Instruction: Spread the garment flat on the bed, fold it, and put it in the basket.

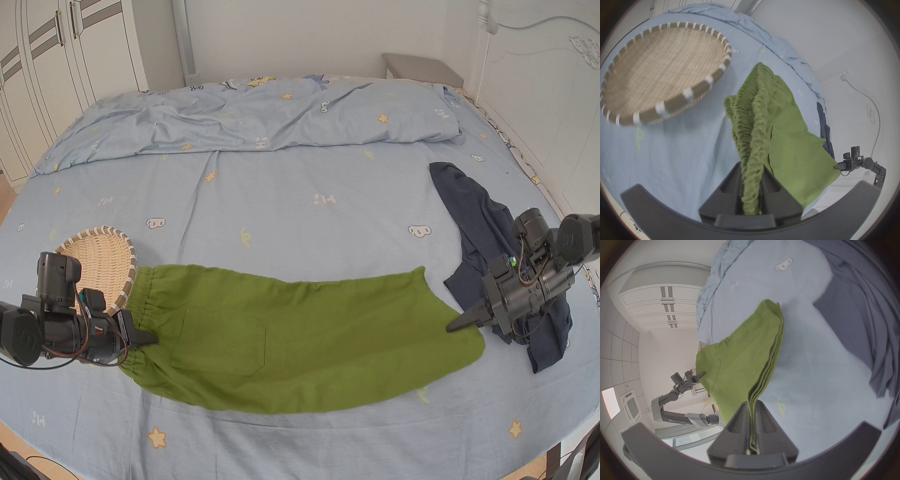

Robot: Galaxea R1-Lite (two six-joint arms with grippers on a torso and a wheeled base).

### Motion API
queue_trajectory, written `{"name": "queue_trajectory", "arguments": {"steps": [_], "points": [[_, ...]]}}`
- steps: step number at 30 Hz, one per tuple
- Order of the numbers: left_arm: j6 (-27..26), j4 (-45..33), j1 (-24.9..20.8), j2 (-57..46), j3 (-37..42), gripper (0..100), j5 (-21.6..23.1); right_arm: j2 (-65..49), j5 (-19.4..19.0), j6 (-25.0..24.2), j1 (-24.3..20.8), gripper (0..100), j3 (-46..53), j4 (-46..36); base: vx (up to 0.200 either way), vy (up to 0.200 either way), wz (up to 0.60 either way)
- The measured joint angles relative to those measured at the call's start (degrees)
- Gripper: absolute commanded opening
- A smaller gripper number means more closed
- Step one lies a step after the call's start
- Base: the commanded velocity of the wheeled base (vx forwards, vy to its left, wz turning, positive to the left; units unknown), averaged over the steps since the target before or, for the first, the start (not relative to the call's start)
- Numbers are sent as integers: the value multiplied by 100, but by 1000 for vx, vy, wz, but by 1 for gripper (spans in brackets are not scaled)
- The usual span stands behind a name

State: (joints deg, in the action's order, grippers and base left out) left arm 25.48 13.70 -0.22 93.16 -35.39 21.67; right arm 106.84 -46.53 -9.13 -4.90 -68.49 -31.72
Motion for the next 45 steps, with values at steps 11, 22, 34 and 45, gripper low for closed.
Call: {"name": "queue_trajectory", "arguments": {"steps": [11, 22, 34, 45], "points": [[-9, 404, -146, -590, 1545, 0, 9, -800, 11, 232, -9, 0, 2324, 1371, 0, 0, 0], [-24, 1096, -199, -722, 2315, 0, 29, -783, 22, 286, 33, 0, 3166, 2334, 0, 0, 0], [-24, 1178, -149, -597, 2432, 0, 11, -411, 22, 306, 99, 100, 3279, 3182, 0, 0, 0], [-233, 1186, 187, -566, 2354, 0, 20, -752, 0, 98, 427, 100, 3111, 3245, 0, 0, 0]]}}
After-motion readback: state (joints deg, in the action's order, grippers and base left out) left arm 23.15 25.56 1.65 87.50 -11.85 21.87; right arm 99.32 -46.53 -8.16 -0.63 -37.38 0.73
